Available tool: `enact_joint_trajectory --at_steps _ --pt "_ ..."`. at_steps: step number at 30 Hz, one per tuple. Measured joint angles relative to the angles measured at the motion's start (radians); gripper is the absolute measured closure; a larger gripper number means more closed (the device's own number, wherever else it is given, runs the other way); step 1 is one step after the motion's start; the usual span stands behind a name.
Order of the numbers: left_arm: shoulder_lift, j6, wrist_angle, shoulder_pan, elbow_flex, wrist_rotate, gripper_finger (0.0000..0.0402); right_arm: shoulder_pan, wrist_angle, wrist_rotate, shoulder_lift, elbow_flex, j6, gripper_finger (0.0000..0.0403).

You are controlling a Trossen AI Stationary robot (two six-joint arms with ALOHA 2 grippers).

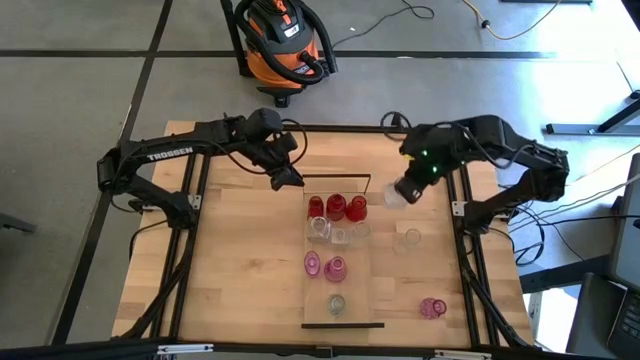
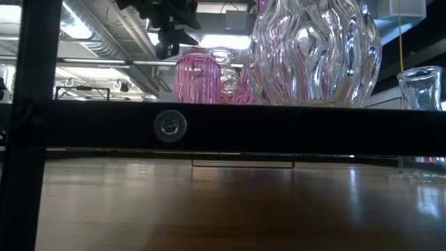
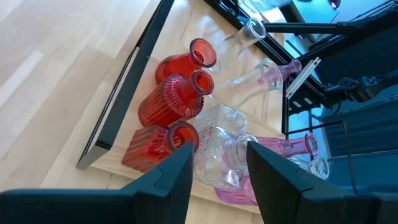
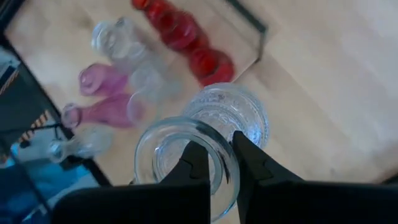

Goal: Sort vases onto shelf
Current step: Put the transparent vase on the shelf aligned with the other transparent vase

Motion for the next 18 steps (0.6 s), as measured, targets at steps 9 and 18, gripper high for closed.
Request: enact_joint_trajectory --at_steps 9,18 --pt "0.000 0.024 0.000 0.000 0.000 0.000 0.0259 0.222 0.019 -0.017 0.003 0.000 0.114 0.0390" --pt "0.000 0.022 -0.002 -0.026 0.000 -0.002 0.0259 0.368 0.112 0.014 0.053 0.000 0.180 0.0389"
